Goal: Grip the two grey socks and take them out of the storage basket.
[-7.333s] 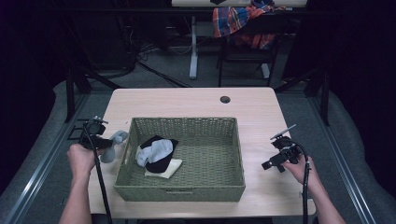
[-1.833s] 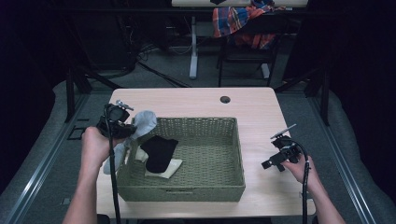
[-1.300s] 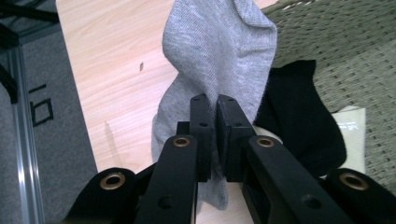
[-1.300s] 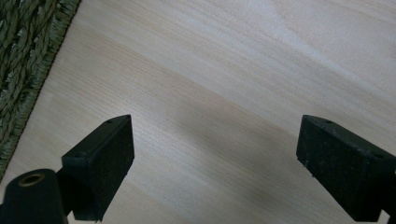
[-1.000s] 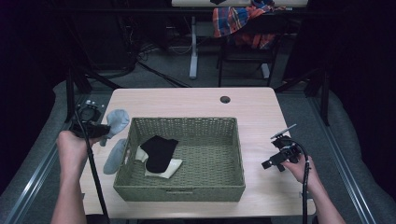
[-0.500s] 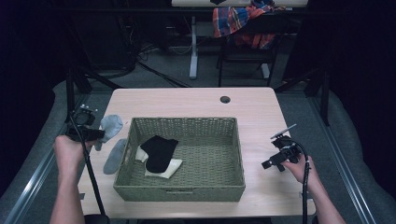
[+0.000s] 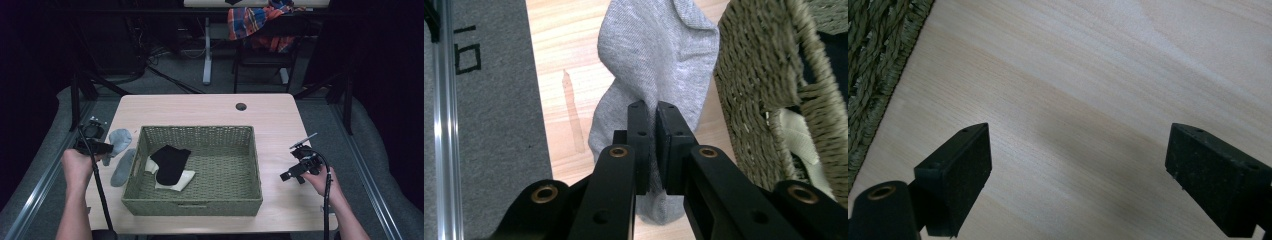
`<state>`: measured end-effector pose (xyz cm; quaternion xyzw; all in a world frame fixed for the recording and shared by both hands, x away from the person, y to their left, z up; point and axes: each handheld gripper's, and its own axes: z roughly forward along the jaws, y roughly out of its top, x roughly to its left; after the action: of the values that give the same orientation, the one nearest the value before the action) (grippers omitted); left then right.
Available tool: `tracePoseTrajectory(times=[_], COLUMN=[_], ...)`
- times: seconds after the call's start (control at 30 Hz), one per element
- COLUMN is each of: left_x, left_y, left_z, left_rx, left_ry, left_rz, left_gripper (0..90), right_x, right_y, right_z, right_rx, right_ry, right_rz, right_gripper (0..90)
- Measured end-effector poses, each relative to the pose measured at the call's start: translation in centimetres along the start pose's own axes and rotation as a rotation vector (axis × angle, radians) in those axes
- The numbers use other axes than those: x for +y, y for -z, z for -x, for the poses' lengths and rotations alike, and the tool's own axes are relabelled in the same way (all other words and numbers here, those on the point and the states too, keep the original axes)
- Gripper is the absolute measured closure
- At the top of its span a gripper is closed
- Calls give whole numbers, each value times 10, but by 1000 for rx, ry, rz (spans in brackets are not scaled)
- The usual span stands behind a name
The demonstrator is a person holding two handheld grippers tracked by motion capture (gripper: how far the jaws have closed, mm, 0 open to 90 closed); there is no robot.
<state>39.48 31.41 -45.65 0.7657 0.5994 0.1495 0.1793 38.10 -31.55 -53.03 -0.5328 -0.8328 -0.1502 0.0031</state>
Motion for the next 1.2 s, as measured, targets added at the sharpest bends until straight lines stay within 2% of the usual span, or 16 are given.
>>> tracePoseTrajectory(times=[0.73, 1.0, 1.2], left_x=[-10, -13, -15], left_y=[-40, -63, -73], left_z=[-4, -1, -2], left_rx=[-5, -27, -47], left_ry=[12, 5, 11], left_rz=[-90, -163, -188], left_gripper=[862, 861, 850], right_x=[0, 0, 0], right_y=[-1, -1, -1], right_z=[0, 0, 0], right_rx=[-8, -8, -3], right_ry=[-3, 0, 0], right_rz=[-2, -6, -9], right_gripper=[110, 110, 110])
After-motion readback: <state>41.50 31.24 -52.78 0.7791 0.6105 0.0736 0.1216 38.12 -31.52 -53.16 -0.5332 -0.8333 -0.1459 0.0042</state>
